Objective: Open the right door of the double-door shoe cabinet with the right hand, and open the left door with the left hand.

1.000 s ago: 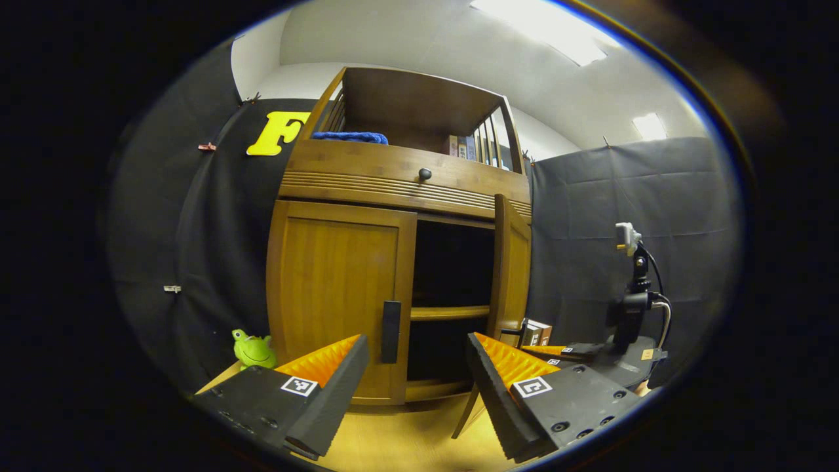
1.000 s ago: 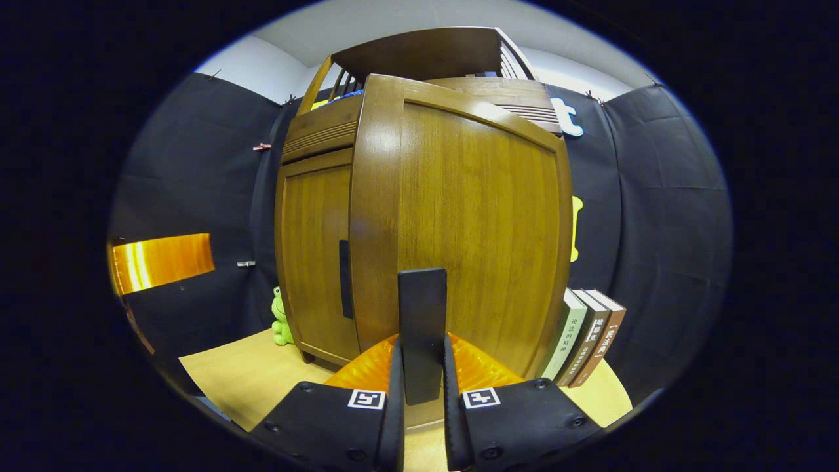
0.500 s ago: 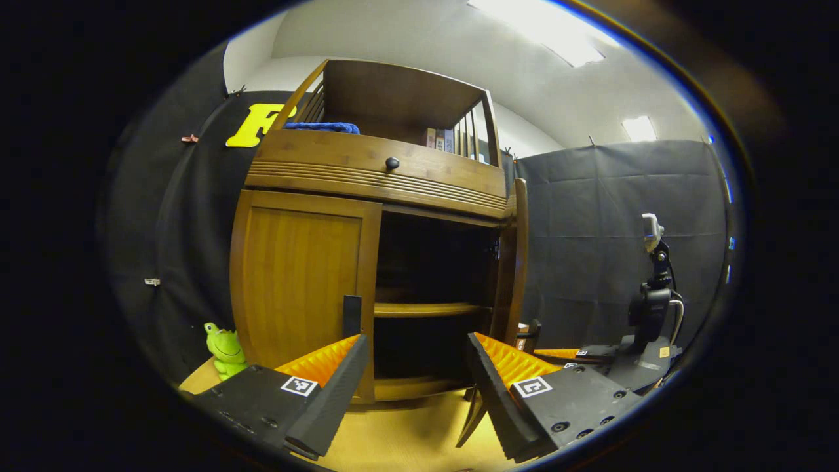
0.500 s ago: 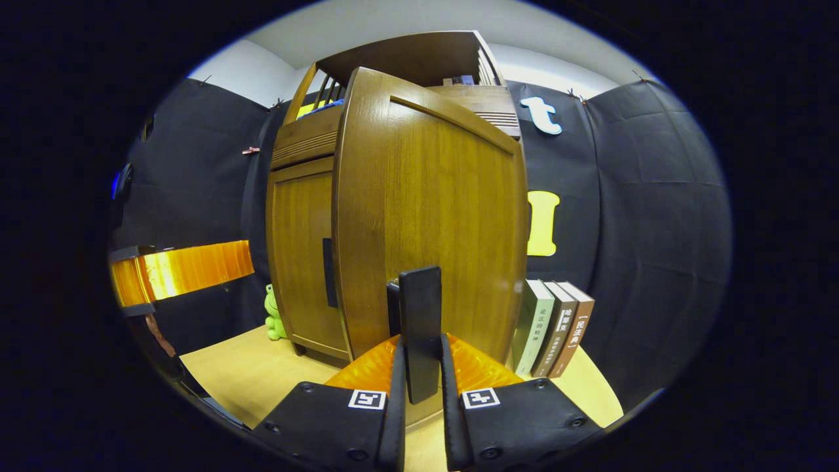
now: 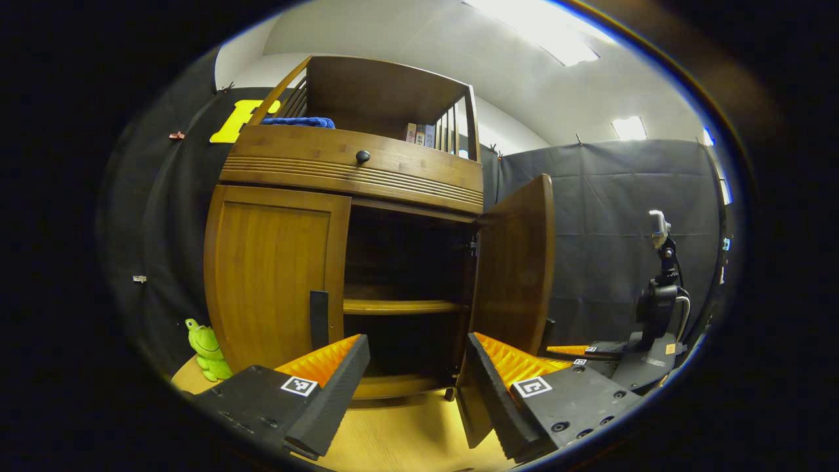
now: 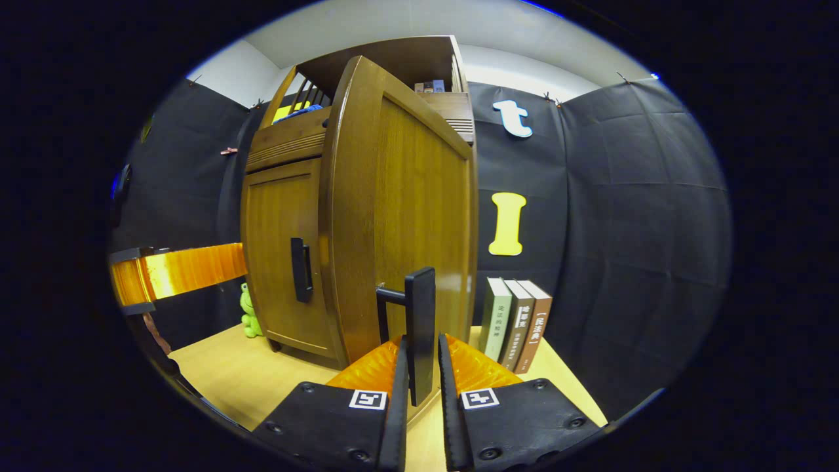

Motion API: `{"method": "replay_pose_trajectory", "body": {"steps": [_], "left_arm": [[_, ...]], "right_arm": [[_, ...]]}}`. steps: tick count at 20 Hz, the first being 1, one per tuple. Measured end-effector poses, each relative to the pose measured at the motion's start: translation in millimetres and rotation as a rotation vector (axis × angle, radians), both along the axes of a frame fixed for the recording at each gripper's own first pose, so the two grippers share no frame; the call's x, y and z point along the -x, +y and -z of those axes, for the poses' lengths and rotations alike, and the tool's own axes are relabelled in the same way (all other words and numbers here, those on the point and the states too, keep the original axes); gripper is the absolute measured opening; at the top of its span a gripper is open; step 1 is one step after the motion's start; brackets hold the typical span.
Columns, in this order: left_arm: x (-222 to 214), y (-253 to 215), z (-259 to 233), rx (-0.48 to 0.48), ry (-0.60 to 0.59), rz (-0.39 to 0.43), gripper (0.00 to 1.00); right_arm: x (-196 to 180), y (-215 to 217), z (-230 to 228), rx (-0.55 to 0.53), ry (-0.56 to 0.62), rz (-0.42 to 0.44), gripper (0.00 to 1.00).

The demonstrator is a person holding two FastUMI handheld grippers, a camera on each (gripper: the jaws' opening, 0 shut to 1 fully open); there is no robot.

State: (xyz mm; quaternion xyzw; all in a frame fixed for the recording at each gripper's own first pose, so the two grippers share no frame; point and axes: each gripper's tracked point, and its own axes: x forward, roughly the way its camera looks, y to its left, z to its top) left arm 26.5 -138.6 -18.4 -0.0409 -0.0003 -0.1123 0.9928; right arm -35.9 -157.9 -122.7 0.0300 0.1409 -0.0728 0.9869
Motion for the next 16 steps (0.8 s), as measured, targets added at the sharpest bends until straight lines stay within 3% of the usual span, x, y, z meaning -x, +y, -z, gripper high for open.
{"method": "replay_pose_trajectory", "body": {"steps": [3,4,6,7,8,10,11,12,13,15,16], "left_arm": [[-5.3,-8.4,-1.1,0.005,0.003,0.008,0.93],[-7.4,-10.5,-0.3,0.006,0.006,0.009,0.93],[-12.1,-14.7,1.6,0.006,0.013,0.011,0.88],[-13.7,-17.6,4.0,0.004,0.018,0.013,0.88],[-14.6,-19.8,4.9,0.002,0.021,0.015,0.93],[-16.3,-25.4,8.0,-0.003,0.027,0.019,0.88],[-17.0,-27.8,8.6,-0.004,0.03,0.022,0.93],[-18.1,-31.5,9.4,-0.004,0.031,0.027,0.88],[-18.7,-33.6,9.9,-0.004,0.033,0.031,0.93],[-19.6,-37.7,10.8,-0.006,0.034,0.035,0.88],[-20.1,-38.9,11.6,-0.006,0.035,0.037,0.93]], "right_arm": [[5.8,-23.9,-1.3,0.018,-0.002,0.049,0.25],[7.7,-29.4,-2.3,0.014,-0.001,0.058,0.32],[13.6,-40.9,-3.2,0.012,0.001,0.081,0.31],[16.1,-48.6,-3.3,0.016,0.001,0.093,0.22],[18.1,-55.0,-3.8,0.023,0.001,0.105,0.22],[22.2,-64.5,-5.3,0.022,0.001,0.119,0.22],[24.3,-66.1,-5.1,0.012,0.004,0.123,0.22],[27.1,-69.5,-4.8,0.011,0.007,0.128,0.22],[29.9,-73.3,-5.6,0.013,0.008,0.133,0.22],[35.0,-80.3,-6.6,0.023,0.008,0.149,0.22],[38.1,-84.5,-8.2,0.034,0.008,0.161,0.22]]}}
